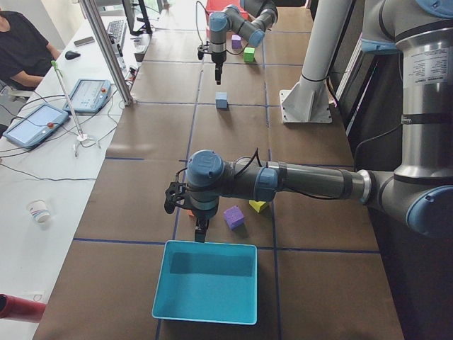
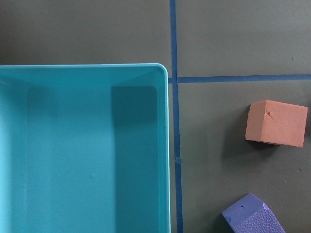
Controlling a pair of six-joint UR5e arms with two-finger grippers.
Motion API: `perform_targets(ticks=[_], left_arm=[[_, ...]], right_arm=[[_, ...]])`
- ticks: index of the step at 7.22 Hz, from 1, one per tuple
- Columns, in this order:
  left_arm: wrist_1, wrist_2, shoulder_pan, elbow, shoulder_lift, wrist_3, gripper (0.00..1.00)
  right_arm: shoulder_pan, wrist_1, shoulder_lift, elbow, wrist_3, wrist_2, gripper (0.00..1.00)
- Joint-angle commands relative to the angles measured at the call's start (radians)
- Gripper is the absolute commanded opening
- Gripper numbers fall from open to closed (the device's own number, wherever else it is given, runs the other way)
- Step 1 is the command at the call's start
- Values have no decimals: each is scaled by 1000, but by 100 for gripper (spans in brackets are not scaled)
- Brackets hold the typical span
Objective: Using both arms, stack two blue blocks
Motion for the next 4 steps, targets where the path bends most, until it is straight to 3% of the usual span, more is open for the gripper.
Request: perform_targets(ticks=[1, 4], left_arm=[[-7, 14, 103, -74, -10, -117, 100], [2, 17, 299, -157, -137, -527, 100]], right_arm=[[91, -14, -148, 171, -97, 51, 100], [277, 0, -271, 223, -332, 160, 100]])
